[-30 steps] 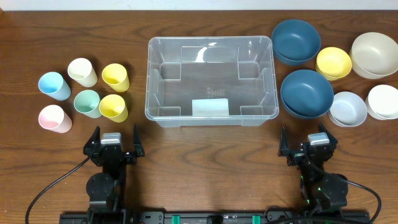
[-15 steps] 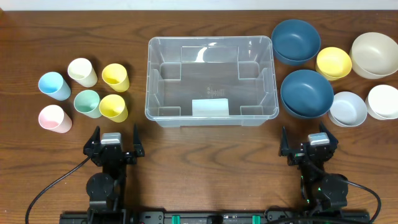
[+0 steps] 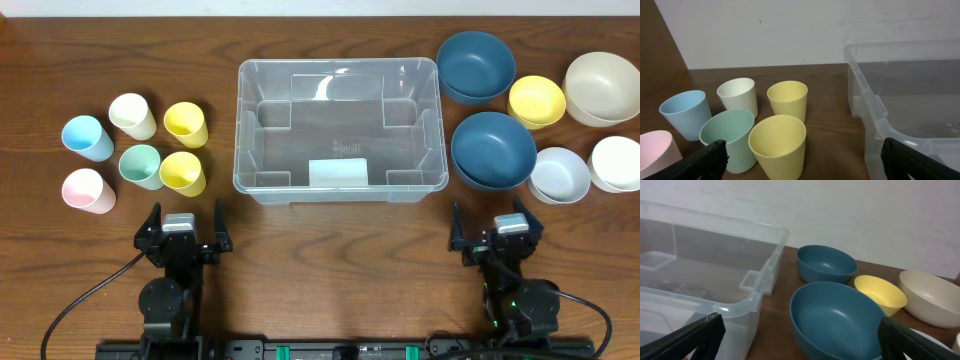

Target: Pack container

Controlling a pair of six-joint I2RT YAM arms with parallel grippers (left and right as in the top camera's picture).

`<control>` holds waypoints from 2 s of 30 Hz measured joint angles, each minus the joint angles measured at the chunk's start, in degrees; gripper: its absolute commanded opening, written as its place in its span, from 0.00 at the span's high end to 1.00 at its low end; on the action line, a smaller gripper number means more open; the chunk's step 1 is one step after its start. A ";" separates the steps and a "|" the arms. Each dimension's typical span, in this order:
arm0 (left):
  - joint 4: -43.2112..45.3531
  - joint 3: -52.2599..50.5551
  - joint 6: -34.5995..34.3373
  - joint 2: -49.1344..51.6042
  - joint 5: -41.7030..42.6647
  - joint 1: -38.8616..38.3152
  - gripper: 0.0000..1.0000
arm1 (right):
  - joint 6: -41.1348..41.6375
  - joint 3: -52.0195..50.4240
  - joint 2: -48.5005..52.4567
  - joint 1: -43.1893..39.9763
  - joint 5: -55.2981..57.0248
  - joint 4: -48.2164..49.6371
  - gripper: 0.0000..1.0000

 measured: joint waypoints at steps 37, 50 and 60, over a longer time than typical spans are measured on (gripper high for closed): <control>-0.11 0.11 0.04 0.00 -0.87 0.04 0.02 | 6.91 79.03 65.22 0.00 -22.47 -54.14 0.01; -0.09 0.11 0.04 0.00 -0.87 0.04 0.02 | 27.89 79.08 75.38 -13.27 -6.01 -57.37 0.01; -0.09 0.11 0.04 0.00 -0.87 0.04 0.02 | 36.89 79.23 90.53 -18.53 -0.11 -61.68 0.04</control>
